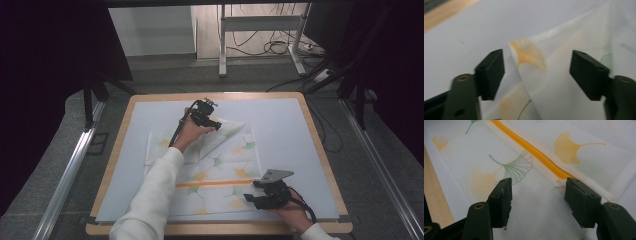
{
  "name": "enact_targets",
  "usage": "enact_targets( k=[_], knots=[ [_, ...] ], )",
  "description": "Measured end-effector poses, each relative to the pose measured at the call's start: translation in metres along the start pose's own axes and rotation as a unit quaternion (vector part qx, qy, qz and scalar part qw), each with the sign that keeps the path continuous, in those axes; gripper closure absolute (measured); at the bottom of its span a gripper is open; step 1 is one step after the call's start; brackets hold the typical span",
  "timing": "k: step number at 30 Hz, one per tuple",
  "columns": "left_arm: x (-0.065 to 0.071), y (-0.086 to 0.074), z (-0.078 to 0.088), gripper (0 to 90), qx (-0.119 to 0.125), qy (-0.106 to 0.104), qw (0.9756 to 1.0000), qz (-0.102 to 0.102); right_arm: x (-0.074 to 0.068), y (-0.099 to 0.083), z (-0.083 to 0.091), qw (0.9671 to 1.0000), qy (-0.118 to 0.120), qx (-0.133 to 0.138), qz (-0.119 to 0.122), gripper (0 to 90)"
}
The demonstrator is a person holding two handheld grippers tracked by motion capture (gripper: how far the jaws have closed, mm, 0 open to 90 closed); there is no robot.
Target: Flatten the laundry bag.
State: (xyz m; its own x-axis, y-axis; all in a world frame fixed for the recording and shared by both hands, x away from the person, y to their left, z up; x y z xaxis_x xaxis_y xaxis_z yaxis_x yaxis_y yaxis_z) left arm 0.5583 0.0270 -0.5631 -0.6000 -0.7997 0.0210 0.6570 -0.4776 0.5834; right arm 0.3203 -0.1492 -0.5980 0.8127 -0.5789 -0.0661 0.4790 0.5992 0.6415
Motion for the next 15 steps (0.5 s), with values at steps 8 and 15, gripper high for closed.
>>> enact_targets(
  k=[8,15],
  knots=[
    [0.02,-0.011,0.063,17.6,0.053,-0.034,0.9977,-0.027,0.0,0.0,0.0,1.0,-0.001,0.001,-0.001,38.8],
    [0.059,-0.062,0.093,23.0,0.069,-0.052,0.9954,-0.041,-0.001,0.0,0.0,1.0,-0.007,-0.001,0.0,39.1]
  ],
)
Point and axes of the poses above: each handheld gripper's, and its own axes: z roughly backward along the jaws, y roughly out of its top, x roughly to its right, the point moved 10 cm from there along -z, roughly forward along the jaws, and after that the axes turned 5 degrees about -x, right-handed, at the moved point
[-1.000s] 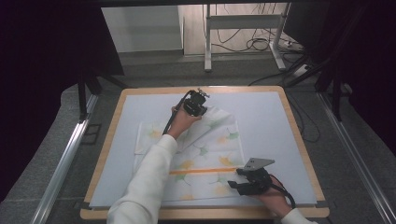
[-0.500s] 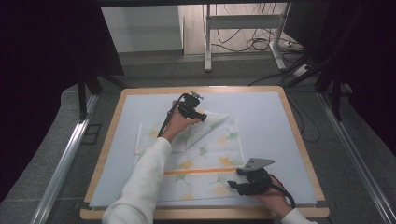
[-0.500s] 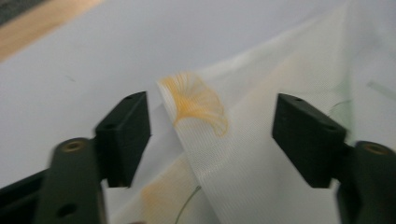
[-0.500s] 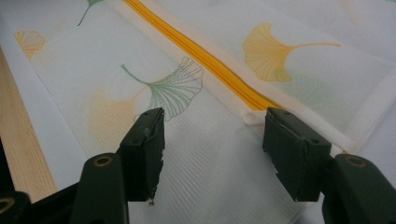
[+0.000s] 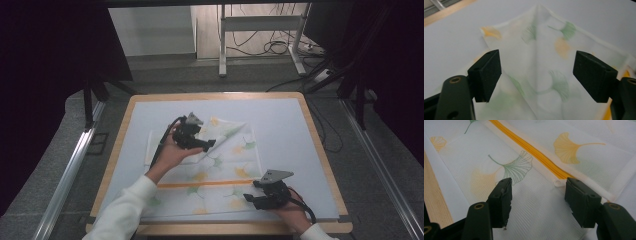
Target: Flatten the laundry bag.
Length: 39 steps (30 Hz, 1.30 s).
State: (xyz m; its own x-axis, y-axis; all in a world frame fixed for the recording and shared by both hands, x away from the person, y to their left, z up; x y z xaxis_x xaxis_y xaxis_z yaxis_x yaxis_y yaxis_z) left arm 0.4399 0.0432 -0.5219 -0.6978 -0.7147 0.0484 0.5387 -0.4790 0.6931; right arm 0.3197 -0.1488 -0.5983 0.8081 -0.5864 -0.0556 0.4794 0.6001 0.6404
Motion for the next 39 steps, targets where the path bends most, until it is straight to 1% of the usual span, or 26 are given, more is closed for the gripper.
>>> enact_targets(
  k=[3,4,5,7,8,9,10,11,15,17,18,19,20,21,23,24,25,26,28,30,32,35,36,37,39],
  knots=[
    [0.018,-0.025,0.009,23.3,0.007,-0.003,0.9999,-0.012,0.0,0.0,0.0,1.0,-0.002,-0.001,0.002,40.1],
    [0.023,-0.033,0.012,23.5,0.012,-0.005,0.9999,-0.011,0.001,0.0,0.0,1.0,-0.005,-0.001,0.004,42.1],
    [0.028,-0.041,0.014,23.5,0.012,-0.006,0.9998,-0.013,0.001,0.0,0.0,1.0,-0.005,-0.001,0.004,42.1],
    [0.036,-0.056,0.019,24.0,0.013,-0.012,0.9998,-0.012,0.002,0.0,0.0,1.0,-0.007,-0.001,0.003,44.8],
    [0.043,-0.072,0.021,24.4,0.004,-0.012,0.9997,-0.019,0.003,0.0,0.001,1.0,-0.009,-0.001,0.001,47.2],
    [0.043,-0.072,0.021,24.8,0.004,-0.012,0.9997,-0.019,0.003,0.0,0.001,1.0,-0.009,-0.001,0.001,47.2],
    [0.045,-0.08,0.022,24.8,0.0,-0.011,0.9997,-0.023,0.004,0.001,0.001,0.9999,-0.01,-0.001,0.003,48.6],
    [0.047,-0.087,0.024,25.3,-0.002,-0.013,0.9997,-0.021,0.005,0.001,0.001,0.9999,-0.012,-0.001,0.005,50.3],
    [0.05,-0.109,0.031,25.4,0.002,-0.02,0.9998,0.001,0.008,0.001,0.003,0.9998,-0.017,-0.006,0.006,58.3],
    [0.05,-0.117,0.033,25.5,0.0,-0.02,0.9998,0.008,0.009,0.001,0.004,0.9999,-0.012,-0.008,0.005,63.8],
    [0.051,-0.12,0.035,25.6,0.003,-0.02,0.9997,0.012,0.009,0.002,0.005,0.9999,-0.009,-0.009,0.003,66.8],
    [0.051,-0.123,0.036,27.0,0.007,-0.016,0.9997,0.014,0.01,0.003,0.006,1.0,-0.006,-0.007,0.003,70.2],
    [0.052,-0.13,0.038,28.2,0.002,-0.008,0.9999,0.009,0.01,0.006,0.009,1.0,0.002,-0.002,-0.001,75.9],
    [0.052,-0.13,0.038,28.8,0.002,-0.008,0.9999,0.009,0.01,0.006,0.009,1.0,0.002,-0.002,-0.001,75.9],
    [0.052,-0.136,0.039,29.5,-0.003,-0.004,1.0,0.005,0.01,0.011,0.009,1.0,0.008,0.001,-0.001,80.0],
    [0.052,-0.138,0.039,29.8,-0.006,-0.003,1.0,0.004,0.008,0.019,0.007,0.9999,0.013,0.003,0.004,81.7],
    [0.051,-0.141,0.039,29.8,-0.009,-0.002,0.9999,0.004,0.008,0.019,0.007,0.9999,0.013,0.003,0.004,81.7],
    [0.051,-0.143,0.039,29.8,-0.01,-0.001,0.9999,0.006,0.005,0.023,0.006,0.9998,0.016,0.004,0.005,82.0],
    [0.05,-0.147,0.039,29.9,-0.014,-0.005,0.9999,0.007,0.0,0.032,0.002,0.9997,0.02,0.003,0.016,82.2],
    [0.05,-0.149,0.04,30.3,-0.012,-0.006,0.9998,0.011,-0.007,0.043,-0.004,0.9992,0.025,0.003,0.03,82.9],
    [0.05,-0.152,0.042,32.9,-0.016,-0.012,0.9997,0.017,-0.014,0.056,-0.01,0.9986,0.029,0.004,0.044,84.0],
    [0.053,-0.159,0.041,38.8,-0.026,-0.032,0.9987,0.03,-0.025,0.076,-0.022,0.9975,0.04,0.003,0.058,86.1],
    [0.054,-0.161,0.041,40.8,-0.03,-0.033,0.9986,0.029,-0.033,0.09,-0.034,0.9965,0.047,0.001,0.069,87.0],
    [0.054,-0.163,0.04,40.8,-0.033,-0.031,0.9986,0.026,-0.033,0.09,-0.034,0.9965,0.047,0.001,0.069,87.0],
    [0.054,-0.164,0.041,41.1,-0.032,-0.024,0.999,0.021,-0.042,0.102,-0.048,0.9953,0.054,-0.008,0.08,87.6]
  ],
)
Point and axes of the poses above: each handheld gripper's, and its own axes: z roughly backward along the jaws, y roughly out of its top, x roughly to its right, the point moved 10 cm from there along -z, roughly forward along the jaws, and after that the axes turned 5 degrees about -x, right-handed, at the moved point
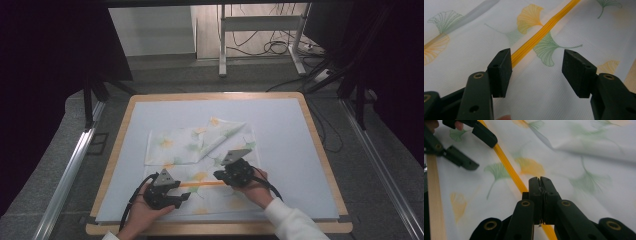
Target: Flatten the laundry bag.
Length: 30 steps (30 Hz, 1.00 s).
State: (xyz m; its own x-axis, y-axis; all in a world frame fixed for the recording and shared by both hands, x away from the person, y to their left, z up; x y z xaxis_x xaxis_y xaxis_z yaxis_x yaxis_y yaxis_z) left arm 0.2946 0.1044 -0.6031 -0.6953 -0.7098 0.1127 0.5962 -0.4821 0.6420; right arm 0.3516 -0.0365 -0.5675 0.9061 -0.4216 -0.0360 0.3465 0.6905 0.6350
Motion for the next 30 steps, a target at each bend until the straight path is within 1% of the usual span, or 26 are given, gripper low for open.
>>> enact_targets(
  k=[1,4,5,6,7,8,11,12,13,14,15,16,17,20,24,25,26,27,30],
  knots=[
    [-0.001,0.0,0.001,41.3,-0.001,0.004,1.0,-0.004,-0.003,0.007,-0.008,1.0,0.004,-0.006,0.006,87.8],
    [-0.003,-0.003,-0.002,41.0,-0.004,0.003,1.0,-0.001,-0.011,0.026,-0.031,0.9993,0.012,-0.022,0.027,88.2],
    [-0.004,-0.006,-0.005,40.7,-0.011,0.003,0.9999,-0.003,-0.015,0.037,-0.045,0.9983,0.006,-0.033,0.047,88.2],
    [-0.004,-0.006,-0.005,40.3,-0.011,0.003,0.9999,-0.003,-0.015,0.037,-0.045,0.9983,0.006,-0.033,0.047,88.2],
    [-0.004,-0.006,-0.006,40.2,-0.009,0.004,0.9999,-0.006,-0.015,0.042,-0.05,0.9977,0.003,-0.036,0.058,88.2],
    [-0.004,-0.006,-0.006,40.2,-0.01,0.004,0.9999,-0.006,-0.015,0.045,-0.055,0.9973,0.0,-0.039,0.062,88.2],
    [-0.005,-0.006,-0.005,40.0,-0.01,0.0,0.9999,-0.007,-0.009,0.05,-0.062,0.9964,-0.008,-0.049,0.069,88.4],
    [-0.005,-0.006,-0.005,39.8,-0.009,-0.001,0.9999,-0.006,-0.005,0.048,-0.064,0.9962,-0.012,-0.053,0.068,88.6],
    [-0.005,-0.006,-0.006,39.1,-0.009,-0.003,0.9999,-0.005,0.005,0.043,-0.066,0.9962,-0.017,-0.063,0.057,88.8],
    [-0.005,-0.006,-0.006,39.1,-0.01,-0.004,0.9999,-0.006,0.005,0.043,-0.066,0.9962,-0.017,-0.063,0.057,88.8],
    [-0.004,-0.006,-0.006,38.2,-0.01,-0.004,0.9999,-0.005,0.015,0.038,-0.066,0.9962,-0.024,-0.069,0.048,88.9],
    [-0.004,-0.006,-0.006,38.2,-0.011,-0.004,0.9999,-0.006,0.015,0.038,-0.066,0.9962,-0.024,-0.069,0.048,88.9],
    [-0.004,-0.006,-0.006,37.7,-0.011,-0.004,0.9999,-0.008,0.019,0.036,-0.066,0.9964,-0.027,-0.069,0.042,88.9],
    [-0.003,-0.006,-0.007,37.1,-0.013,-0.001,0.9999,-0.011,0.032,0.035,-0.066,0.9967,-0.038,-0.062,0.034,88.9],
    [-0.003,-0.006,-0.007,36.6,-0.013,0.0,0.9998,-0.013,0.037,0.035,-0.07,0.9968,-0.04,-0.062,0.031,88.9],
    [-0.003,-0.006,-0.007,36.4,-0.013,0.0,0.9998,-0.013,0.04,0.037,-0.074,0.9972,-0.039,-0.057,0.03,89.0],
    [-0.003,-0.006,-0.007,36.4,-0.013,0.0,0.9998,-0.014,0.04,0.037,-0.074,0.9972,-0.039,-0.057,0.03,89.0],
    [-0.003,-0.006,-0.007,36.2,-0.014,-0.001,0.9998,-0.014,0.041,0.038,-0.075,0.9974,-0.04,-0.054,0.026,88.9],
    [-0.003,-0.006,-0.007,36.1,-0.014,-0.001,0.9998,-0.015,0.046,0.044,-0.08,0.9974,-0.046,-0.048,0.027,88.9]
  ],
)
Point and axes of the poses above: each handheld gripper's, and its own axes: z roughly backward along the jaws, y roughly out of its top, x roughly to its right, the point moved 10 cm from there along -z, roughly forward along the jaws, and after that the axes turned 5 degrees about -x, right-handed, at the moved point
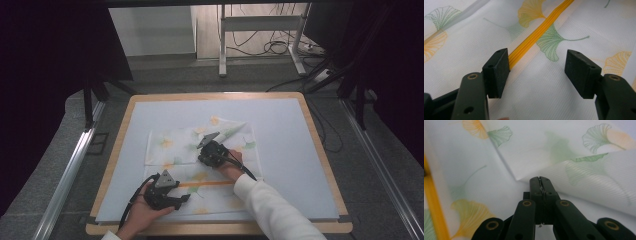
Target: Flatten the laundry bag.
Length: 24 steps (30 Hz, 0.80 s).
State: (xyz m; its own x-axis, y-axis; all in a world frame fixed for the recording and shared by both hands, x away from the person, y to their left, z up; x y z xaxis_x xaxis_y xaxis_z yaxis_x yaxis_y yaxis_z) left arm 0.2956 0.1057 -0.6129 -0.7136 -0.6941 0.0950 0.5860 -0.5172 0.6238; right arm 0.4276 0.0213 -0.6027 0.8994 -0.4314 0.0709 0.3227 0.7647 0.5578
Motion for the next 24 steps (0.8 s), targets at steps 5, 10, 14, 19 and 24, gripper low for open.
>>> enact_targets(
  k=[5,10,14,19,24],
  knots=[
    [0.0,0.0,0.0,35.9,-0.001,0.0,1.0,-0.002,0.009,0.011,-0.009,0.9999,-0.011,0.008,0.0,88.9],
    [0.0,0.0,0.0,35.8,-0.002,0.001,1.0,-0.006,0.019,0.023,-0.016,0.9996,-0.023,0.015,-0.004,88.9],
    [0.0,0.0,0.0,35.7,-0.002,0.001,1.0,-0.008,0.033,0.033,-0.024,0.9989,-0.035,0.022,-0.021,88.7],
    [0.0,0.0,0.0,35.6,-0.002,0.002,0.9999,-0.011,0.053,0.038,-0.031,0.9974,-0.049,0.029,-0.045,88.7],
    [0.0,0.0,0.0,35.6,-0.003,0.001,0.9999,-0.013,0.058,0.035,-0.026,0.9969,-0.043,0.031,-0.058,88.6]
  ],
)
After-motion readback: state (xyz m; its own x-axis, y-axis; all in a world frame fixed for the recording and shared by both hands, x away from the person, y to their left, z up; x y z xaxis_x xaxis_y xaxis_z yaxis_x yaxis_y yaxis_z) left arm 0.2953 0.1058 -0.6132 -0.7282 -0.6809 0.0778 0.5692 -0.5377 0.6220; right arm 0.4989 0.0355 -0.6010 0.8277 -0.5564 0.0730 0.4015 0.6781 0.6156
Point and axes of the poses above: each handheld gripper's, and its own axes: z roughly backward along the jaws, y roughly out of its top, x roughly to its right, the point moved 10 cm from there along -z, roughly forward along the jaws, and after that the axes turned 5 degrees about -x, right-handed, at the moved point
